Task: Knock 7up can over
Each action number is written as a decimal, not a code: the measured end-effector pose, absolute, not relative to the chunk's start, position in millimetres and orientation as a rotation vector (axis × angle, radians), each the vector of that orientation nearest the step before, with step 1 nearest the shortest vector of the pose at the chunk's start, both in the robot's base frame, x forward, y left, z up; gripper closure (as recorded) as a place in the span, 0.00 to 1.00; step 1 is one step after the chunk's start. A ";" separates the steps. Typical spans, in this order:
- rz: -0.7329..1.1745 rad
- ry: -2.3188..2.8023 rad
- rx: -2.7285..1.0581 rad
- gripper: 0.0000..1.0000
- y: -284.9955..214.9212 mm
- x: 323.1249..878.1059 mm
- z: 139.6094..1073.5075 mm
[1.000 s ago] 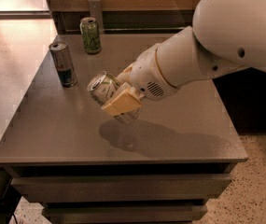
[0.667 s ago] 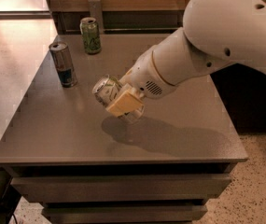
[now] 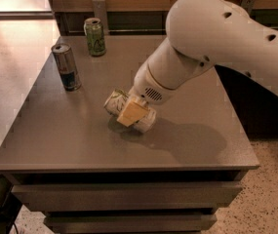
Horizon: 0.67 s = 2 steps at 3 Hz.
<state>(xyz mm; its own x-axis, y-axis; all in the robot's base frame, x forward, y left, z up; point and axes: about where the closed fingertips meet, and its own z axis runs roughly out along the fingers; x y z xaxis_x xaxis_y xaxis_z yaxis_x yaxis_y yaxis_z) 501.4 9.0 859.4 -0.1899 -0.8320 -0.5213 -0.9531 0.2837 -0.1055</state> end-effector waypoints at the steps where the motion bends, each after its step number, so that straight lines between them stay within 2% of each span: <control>1: 0.257 2.121 -1.682 1.00 21.1 504.1 844.4; 2: 0.225 2.112 -1.759 1.00 41.0 504.5 830.1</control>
Offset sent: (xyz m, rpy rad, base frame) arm 0.0061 0.0576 -0.0492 -0.2056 0.0317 0.1213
